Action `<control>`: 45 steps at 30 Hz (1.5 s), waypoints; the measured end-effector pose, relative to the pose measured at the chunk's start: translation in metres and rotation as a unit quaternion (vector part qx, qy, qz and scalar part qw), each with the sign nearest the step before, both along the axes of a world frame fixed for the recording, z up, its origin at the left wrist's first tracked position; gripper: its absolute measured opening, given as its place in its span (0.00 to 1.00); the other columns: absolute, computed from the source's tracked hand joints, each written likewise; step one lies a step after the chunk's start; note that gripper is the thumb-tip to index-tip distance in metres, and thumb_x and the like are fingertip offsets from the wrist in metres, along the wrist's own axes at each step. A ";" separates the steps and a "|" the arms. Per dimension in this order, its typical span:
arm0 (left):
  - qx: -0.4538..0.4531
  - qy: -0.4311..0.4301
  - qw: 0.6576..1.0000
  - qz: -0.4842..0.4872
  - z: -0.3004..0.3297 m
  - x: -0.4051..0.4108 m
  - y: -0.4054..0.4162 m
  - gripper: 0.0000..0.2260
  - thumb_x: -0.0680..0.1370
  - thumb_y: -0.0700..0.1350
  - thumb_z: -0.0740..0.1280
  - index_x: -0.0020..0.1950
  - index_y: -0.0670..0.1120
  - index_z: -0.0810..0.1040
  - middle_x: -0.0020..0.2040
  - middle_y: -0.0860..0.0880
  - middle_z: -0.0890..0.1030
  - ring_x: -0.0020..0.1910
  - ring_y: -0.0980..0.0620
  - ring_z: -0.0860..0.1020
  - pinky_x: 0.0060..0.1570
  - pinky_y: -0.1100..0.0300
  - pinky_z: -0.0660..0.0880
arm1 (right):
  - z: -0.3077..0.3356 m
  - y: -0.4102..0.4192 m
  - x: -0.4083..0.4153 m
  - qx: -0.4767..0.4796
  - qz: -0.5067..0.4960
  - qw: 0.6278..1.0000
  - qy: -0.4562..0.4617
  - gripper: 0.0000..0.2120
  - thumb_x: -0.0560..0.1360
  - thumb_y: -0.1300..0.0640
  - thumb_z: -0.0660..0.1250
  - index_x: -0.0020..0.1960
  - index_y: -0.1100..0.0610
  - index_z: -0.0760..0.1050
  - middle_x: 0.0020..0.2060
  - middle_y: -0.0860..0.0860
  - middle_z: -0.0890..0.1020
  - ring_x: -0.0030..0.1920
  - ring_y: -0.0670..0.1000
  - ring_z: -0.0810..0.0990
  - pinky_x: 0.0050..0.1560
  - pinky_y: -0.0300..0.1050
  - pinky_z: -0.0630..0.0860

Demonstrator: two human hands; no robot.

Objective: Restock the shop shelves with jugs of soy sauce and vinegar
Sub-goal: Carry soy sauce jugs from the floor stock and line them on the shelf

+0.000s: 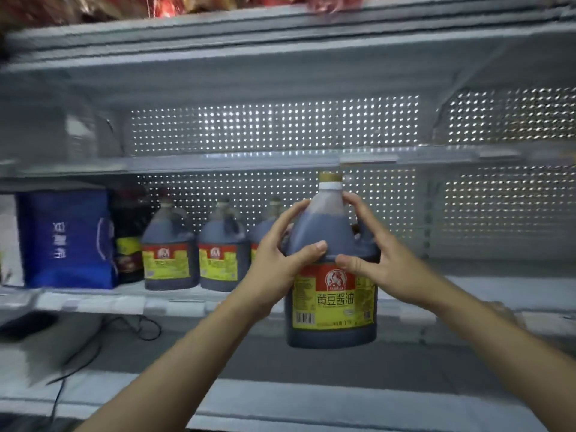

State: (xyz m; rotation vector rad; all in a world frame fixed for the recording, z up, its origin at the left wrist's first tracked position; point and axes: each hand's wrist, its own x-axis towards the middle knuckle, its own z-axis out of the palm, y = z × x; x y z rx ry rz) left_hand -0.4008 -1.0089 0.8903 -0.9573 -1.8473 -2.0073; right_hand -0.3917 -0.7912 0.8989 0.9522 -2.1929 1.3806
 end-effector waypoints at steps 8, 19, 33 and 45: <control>-0.023 -0.017 0.999 -0.040 -0.003 -0.095 0.010 0.29 0.77 0.39 0.74 0.72 0.64 0.73 0.66 0.55 0.81 0.59 0.53 0.83 0.52 0.52 0.83 | -0.012 0.010 -0.081 -0.011 -0.057 0.998 -0.004 0.43 0.76 0.55 0.75 0.78 0.29 0.55 0.70 0.49 0.74 0.63 0.50 0.82 0.60 0.54 0.83; -0.018 -0.021 1.000 0.001 -0.016 -0.173 0.068 0.30 0.77 0.39 0.74 0.74 0.63 0.71 0.62 0.58 0.79 0.56 0.54 0.84 0.49 0.55 0.83 | -0.020 0.068 -0.186 0.024 -0.017 1.000 0.001 0.44 0.76 0.55 0.75 0.81 0.36 0.53 0.75 0.49 0.70 0.67 0.55 0.79 0.62 0.60 0.81; -0.044 -0.019 0.991 0.122 -0.045 -0.206 0.098 0.29 0.79 0.45 0.72 0.75 0.66 0.67 0.72 0.56 0.75 0.64 0.53 0.80 0.57 0.51 0.82 | -0.056 0.093 -0.266 -0.019 0.024 0.998 -0.057 0.49 0.69 0.37 0.80 0.81 0.34 0.55 0.75 0.49 0.71 0.72 0.52 0.75 0.65 0.61 0.78; -0.246 0.083 0.893 0.368 -0.037 -0.203 0.096 0.35 0.78 0.54 0.72 0.81 0.63 0.58 0.69 0.52 0.79 0.60 0.53 0.81 0.56 0.51 0.82 | -0.055 0.088 -0.279 -0.021 0.089 0.994 -0.054 0.41 0.71 0.42 0.78 0.75 0.24 0.59 0.69 0.49 0.74 0.67 0.49 0.79 0.61 0.54 0.82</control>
